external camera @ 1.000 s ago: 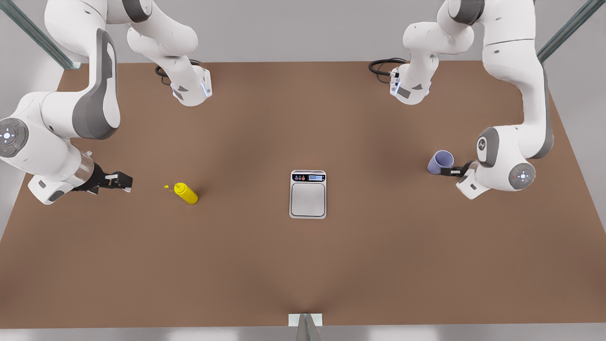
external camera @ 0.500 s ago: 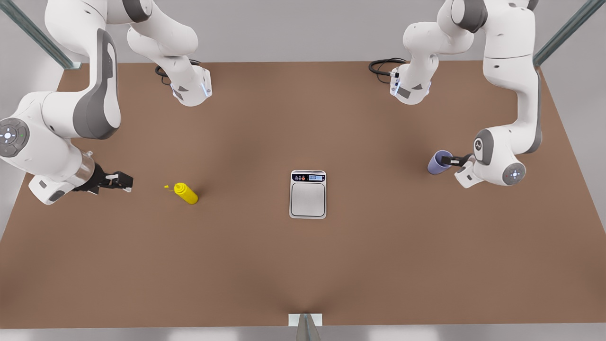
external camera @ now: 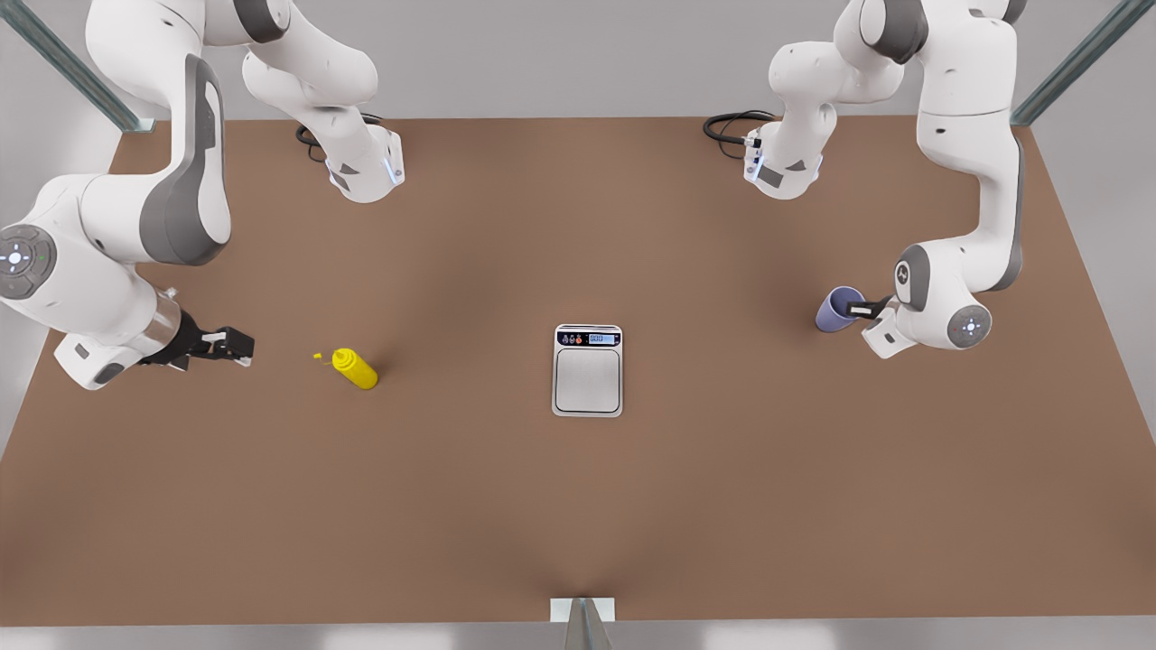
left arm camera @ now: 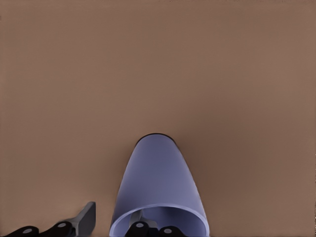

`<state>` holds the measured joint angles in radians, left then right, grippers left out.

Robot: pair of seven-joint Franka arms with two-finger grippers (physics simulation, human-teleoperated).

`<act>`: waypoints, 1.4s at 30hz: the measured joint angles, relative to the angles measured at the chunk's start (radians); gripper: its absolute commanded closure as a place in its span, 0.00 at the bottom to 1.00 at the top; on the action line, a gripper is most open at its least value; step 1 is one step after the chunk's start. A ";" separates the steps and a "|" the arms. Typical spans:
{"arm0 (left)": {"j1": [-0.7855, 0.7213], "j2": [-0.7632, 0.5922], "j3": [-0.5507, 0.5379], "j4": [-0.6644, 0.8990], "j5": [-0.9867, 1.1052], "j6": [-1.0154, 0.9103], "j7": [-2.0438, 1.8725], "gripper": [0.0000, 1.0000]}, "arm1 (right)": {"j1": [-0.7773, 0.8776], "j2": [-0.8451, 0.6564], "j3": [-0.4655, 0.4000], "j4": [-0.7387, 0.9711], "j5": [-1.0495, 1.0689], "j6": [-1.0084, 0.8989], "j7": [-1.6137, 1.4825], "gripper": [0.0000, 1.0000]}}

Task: Move cup to the weight, pick up sauce bottle, pour sauce

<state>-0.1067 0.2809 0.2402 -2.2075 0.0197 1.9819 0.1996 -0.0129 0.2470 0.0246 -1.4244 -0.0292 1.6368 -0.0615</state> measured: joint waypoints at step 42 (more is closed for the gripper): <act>-0.069 -0.058 -0.010 -0.031 0.036 0.210 -0.055 0.79 | 0.006 0.000 0.000 0.012 0.000 -0.002 0.000 0.00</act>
<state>-0.1755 0.2231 0.2302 -2.2384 0.0558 2.1914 0.1446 -0.0073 0.2470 0.0246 -1.4128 -0.0292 1.6352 -0.0614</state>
